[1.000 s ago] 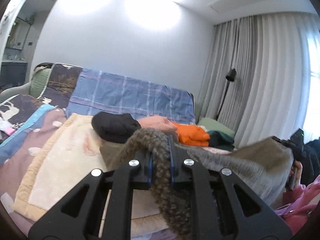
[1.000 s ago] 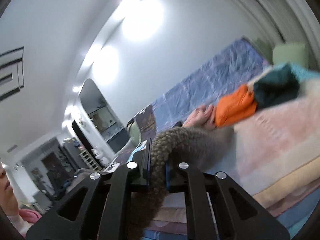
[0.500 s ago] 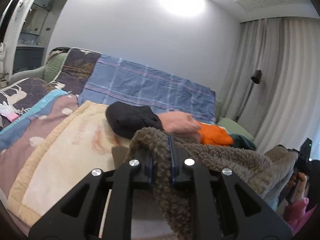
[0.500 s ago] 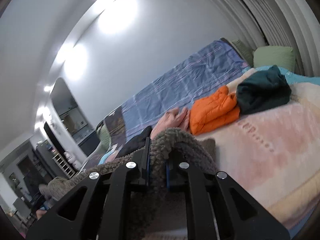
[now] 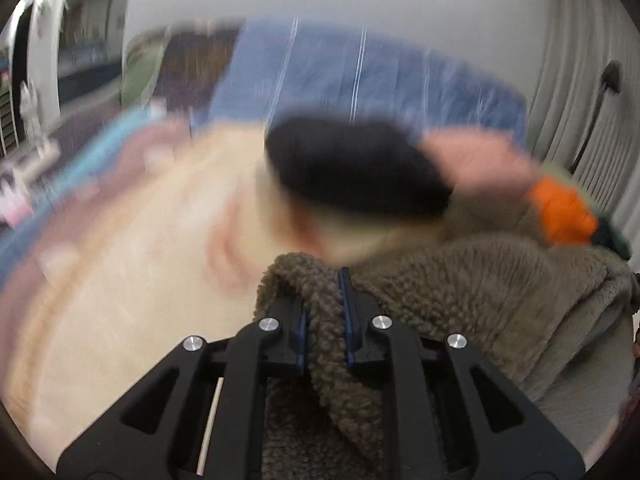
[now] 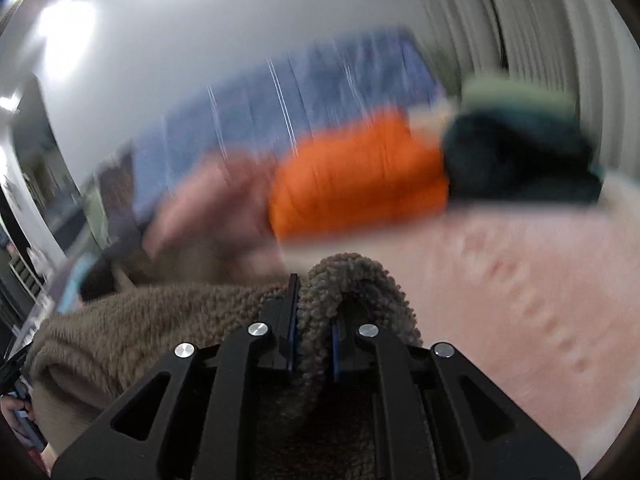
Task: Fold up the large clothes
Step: 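Carry the folded jacket with both tools and lower it beside the orange clothes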
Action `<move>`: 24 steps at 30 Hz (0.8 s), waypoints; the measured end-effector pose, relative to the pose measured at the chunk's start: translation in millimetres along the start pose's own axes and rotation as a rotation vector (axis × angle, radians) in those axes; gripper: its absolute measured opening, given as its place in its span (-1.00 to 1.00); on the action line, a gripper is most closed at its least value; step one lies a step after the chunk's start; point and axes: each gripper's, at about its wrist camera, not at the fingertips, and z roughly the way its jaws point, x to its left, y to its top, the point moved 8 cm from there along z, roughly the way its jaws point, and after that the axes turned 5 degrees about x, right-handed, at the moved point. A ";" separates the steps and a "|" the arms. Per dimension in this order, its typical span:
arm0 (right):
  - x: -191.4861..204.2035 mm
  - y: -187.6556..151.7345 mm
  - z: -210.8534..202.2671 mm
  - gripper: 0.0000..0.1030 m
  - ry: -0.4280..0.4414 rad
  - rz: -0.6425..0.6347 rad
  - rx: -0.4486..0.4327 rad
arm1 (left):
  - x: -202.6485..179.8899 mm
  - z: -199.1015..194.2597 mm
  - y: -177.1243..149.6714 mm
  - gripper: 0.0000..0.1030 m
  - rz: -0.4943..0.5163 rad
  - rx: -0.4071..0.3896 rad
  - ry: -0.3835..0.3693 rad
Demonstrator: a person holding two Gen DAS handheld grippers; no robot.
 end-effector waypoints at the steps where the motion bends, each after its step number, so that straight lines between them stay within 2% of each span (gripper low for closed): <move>1: -4.9 -7.5 9.7 -0.77 0.015 0.023 0.015 | 4.6 4.5 -2.8 -0.70 -0.037 -0.004 -0.038; 3: -5.3 -3.5 5.9 -0.77 0.044 0.040 0.004 | 14.2 -3.6 -1.2 -0.69 -0.102 -0.027 -0.116; 7: -1.7 -0.8 4.9 -0.71 0.025 0.002 0.012 | 9.2 -5.5 -2.7 -0.68 -0.051 -0.043 -0.068; 10: -2.3 1.4 -9.9 -0.61 0.047 0.004 0.011 | 6.9 -20.7 -1.4 -0.65 -0.058 -0.060 -0.092; 12: -0.8 3.6 -34.3 -0.28 0.090 0.014 -0.005 | 10.0 -42.2 -1.5 -0.55 -0.101 -0.076 -0.150; 13: 0.8 3.5 -48.7 0.26 0.103 0.012 -0.017 | 12.3 -54.2 -1.1 -0.53 -0.125 -0.084 -0.188; 14: 2.2 3.6 -59.8 0.50 0.092 0.005 -0.036 | 13.9 -61.9 -1.1 -0.47 -0.136 -0.090 -0.210; 15: 8.6 3.8 -89.2 0.50 0.074 -0.047 -0.109 | 14.9 -72.6 -1.3 -0.35 -0.144 -0.100 -0.235; 16: 13.3 1.7 -102.8 0.50 0.075 -0.087 -0.122 | 16.1 -84.3 -1.7 -0.15 -0.143 -0.121 -0.224; 17: 16.7 -1.1 -112.3 0.50 0.083 -0.109 -0.127 | 18.8 -96.1 -2.0 0.48 -0.135 -0.156 -0.173; 18: 20.4 -4.1 -119.7 0.50 0.095 -0.126 -0.131 | 20.0 -108.1 -1.4 0.58 -0.115 -0.199 -0.130; 20: 33.0 -13.9 -126.1 0.50 0.124 -0.185 -0.114 | 14.2 -130.4 0.6 0.58 -0.058 -0.255 -0.124; 22: 47.4 -25.5 -121.4 0.50 0.118 -0.269 -0.074 | 1.7 -150.7 1.0 0.40 -0.025 -0.292 -0.185; 23: 54.3 -31.2 -116.0 0.50 0.114 -0.305 -0.050 | -5.9 -155.9 1.3 0.17 -0.004 -0.296 -0.220; 24: 60.9 -36.1 -110.2 0.49 0.116 -0.332 -0.027 | -17.1 -160.6 -0.1 0.07 0.029 -0.296 -0.262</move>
